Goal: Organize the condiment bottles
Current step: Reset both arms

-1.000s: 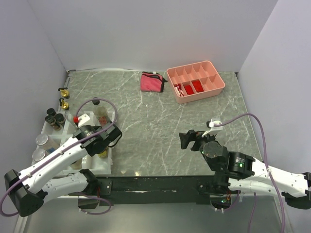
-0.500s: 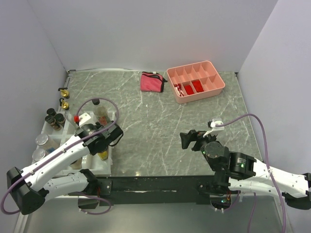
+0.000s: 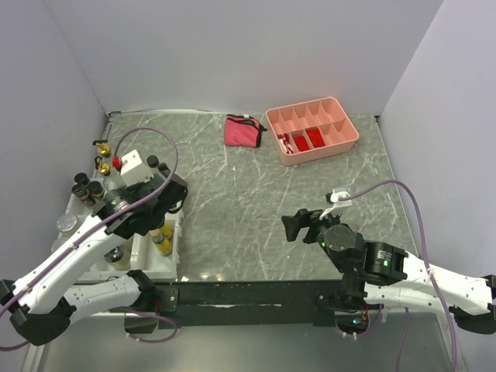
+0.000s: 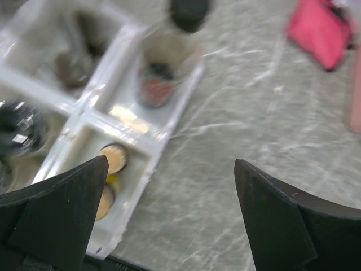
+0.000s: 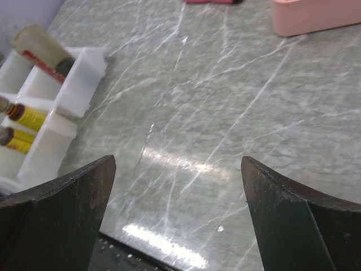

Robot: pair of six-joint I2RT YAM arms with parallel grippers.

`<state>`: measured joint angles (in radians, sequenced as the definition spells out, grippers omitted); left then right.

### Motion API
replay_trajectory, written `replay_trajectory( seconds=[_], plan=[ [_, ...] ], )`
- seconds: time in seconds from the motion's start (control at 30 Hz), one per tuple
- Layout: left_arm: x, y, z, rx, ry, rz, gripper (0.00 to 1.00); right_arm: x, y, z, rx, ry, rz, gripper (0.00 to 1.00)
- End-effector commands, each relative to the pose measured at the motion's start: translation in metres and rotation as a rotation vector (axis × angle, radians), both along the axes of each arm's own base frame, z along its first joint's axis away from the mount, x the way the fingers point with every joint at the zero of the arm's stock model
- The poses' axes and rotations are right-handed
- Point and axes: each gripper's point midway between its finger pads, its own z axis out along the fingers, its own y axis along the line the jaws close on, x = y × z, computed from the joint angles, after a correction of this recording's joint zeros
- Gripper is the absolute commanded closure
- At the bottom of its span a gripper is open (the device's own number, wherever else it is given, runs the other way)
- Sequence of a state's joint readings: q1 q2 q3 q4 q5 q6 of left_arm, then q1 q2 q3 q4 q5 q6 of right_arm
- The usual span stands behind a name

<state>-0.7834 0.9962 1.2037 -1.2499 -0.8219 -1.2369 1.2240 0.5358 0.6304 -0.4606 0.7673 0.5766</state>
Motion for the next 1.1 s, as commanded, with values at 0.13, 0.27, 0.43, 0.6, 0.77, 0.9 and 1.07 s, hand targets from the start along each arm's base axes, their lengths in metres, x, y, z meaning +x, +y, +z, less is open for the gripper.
replay_trajectory(
  seconds=[0.13, 0.27, 0.43, 0.6, 0.77, 0.9, 1.07],
  plan=[
    [0.033, -0.079, 0.126, -0.109, -0.508, -0.540, 0.00, -0.009, 0.036, 0.038, 0.140, 0.137, 0.047, 0.00],
    [0.011, -0.127, 0.144, -0.252, -0.699, -0.828, 0.01, -0.007, 0.034, 0.055, 0.182, 0.163, -0.002, 0.00],
    [-0.009, -0.160, 0.126, -0.343, -0.688, -1.019, 0.01, -0.008, 0.028, 0.055, 0.190, 0.158, -0.010, 0.00],
    [-0.018, -0.176, 0.079, -0.402, -0.584, -1.095, 0.01, -0.009, 0.017, 0.060, 0.227, 0.129, -0.019, 0.00],
    [-0.032, -0.183, 0.072, -0.473, -0.575, -1.148, 0.01, -0.006, -0.008, 0.076, 0.272, 0.070, -0.074, 0.00],
    [-0.037, -0.177, 0.074, -0.445, -0.569, -1.159, 0.00, -0.009, -0.015, 0.084, 0.313, 0.040, -0.056, 0.00],
    [-0.043, -0.169, 0.079, -0.440, -0.584, -1.152, 0.01, -0.011, -0.022, 0.082, 0.333, 0.038, -0.067, 0.00]
  ],
)
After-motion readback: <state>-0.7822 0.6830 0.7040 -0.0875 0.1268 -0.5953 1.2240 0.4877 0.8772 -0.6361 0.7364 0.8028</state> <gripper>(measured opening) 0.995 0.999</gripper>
